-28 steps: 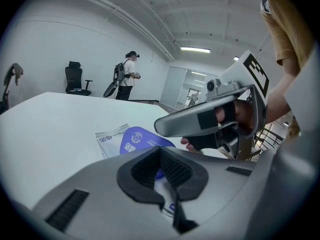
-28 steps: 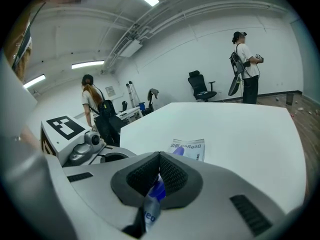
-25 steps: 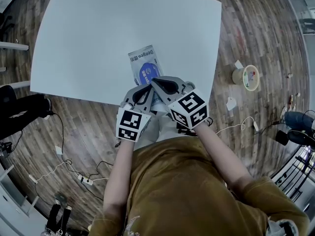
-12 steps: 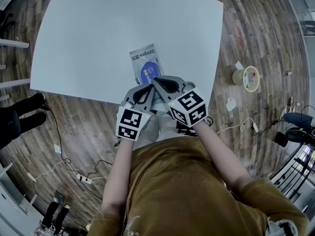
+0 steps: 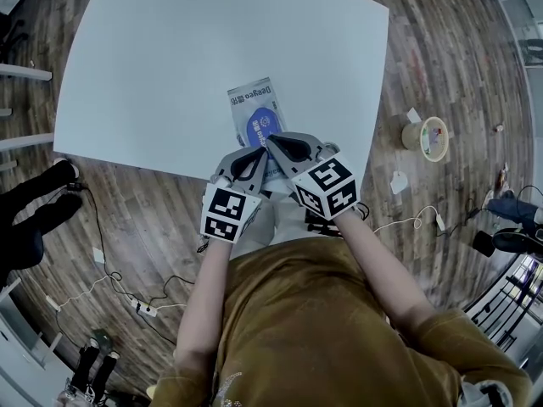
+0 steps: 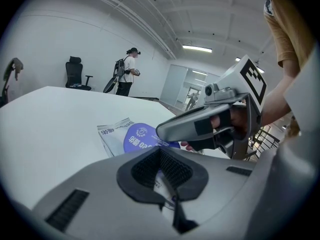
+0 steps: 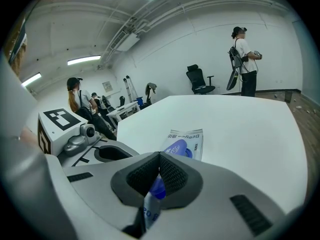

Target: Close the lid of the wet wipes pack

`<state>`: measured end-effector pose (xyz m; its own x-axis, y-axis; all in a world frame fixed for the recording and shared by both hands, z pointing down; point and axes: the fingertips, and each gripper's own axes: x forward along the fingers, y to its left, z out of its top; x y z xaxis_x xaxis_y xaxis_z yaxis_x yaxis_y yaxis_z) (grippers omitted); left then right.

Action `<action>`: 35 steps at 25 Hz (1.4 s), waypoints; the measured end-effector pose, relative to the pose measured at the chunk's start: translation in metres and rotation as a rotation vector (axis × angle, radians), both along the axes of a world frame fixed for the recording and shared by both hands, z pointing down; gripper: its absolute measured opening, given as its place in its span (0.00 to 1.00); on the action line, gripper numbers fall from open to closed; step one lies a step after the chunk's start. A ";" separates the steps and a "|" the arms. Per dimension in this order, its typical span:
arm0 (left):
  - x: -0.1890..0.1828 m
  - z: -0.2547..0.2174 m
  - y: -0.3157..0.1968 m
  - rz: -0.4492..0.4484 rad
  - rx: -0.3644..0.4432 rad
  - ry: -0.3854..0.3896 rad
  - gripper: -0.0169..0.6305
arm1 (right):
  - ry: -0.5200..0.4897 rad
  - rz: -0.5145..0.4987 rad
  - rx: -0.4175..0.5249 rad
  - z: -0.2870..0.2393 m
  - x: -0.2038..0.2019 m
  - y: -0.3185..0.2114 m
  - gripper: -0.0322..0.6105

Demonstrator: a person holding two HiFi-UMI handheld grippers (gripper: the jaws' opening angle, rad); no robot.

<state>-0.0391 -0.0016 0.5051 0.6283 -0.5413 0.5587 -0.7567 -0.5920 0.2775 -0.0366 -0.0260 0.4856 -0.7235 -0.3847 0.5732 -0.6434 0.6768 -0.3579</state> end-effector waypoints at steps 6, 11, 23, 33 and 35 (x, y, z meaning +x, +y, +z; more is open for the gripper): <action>-0.003 0.001 -0.001 -0.004 -0.001 0.000 0.02 | 0.016 -0.001 -0.009 0.006 0.001 0.000 0.06; -0.007 0.003 -0.001 -0.017 -0.006 0.000 0.02 | 0.022 0.002 -0.014 0.008 0.001 -0.001 0.06; -0.012 0.003 -0.002 -0.031 -0.014 0.005 0.02 | 0.048 0.005 -0.012 0.014 0.004 -0.003 0.06; -0.014 0.005 -0.002 -0.041 -0.018 0.010 0.02 | 0.065 0.017 -0.025 0.023 0.009 -0.003 0.06; -0.014 0.005 -0.002 -0.040 -0.016 0.009 0.02 | 0.065 0.017 -0.027 0.024 0.008 -0.003 0.06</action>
